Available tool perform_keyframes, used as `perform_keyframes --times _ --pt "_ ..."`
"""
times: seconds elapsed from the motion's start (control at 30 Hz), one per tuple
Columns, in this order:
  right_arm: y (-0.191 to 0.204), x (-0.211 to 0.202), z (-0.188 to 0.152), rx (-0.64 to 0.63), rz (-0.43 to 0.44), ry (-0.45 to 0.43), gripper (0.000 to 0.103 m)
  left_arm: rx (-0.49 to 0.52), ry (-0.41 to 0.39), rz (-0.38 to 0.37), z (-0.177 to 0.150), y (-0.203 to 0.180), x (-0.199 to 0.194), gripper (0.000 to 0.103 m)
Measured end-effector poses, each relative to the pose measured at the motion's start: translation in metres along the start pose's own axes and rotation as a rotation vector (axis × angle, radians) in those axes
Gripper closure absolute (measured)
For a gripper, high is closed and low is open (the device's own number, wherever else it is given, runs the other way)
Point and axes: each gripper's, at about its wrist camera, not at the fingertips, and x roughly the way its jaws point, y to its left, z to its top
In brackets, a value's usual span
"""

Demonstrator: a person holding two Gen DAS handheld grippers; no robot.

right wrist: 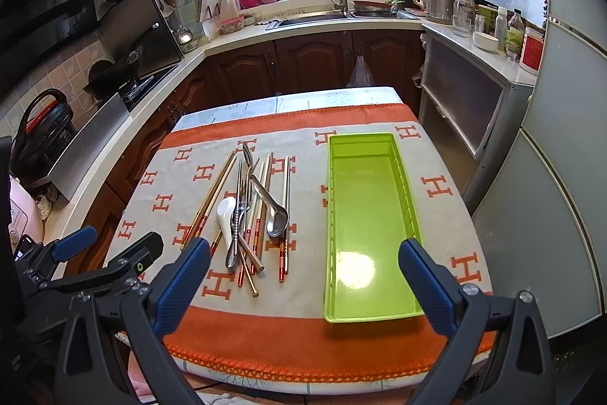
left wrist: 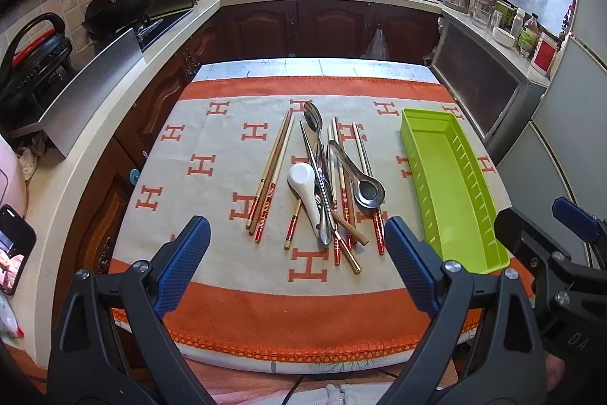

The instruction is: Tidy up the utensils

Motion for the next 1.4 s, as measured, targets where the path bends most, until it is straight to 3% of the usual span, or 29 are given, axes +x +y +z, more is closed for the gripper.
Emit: perform_keyframes --times 1.4 --pt "0.004 0.018 -0.007 -0.001 0.005 0.043 0.003 -0.044 0.057 -0.064 -0.004 0.008 0.038 0.011"
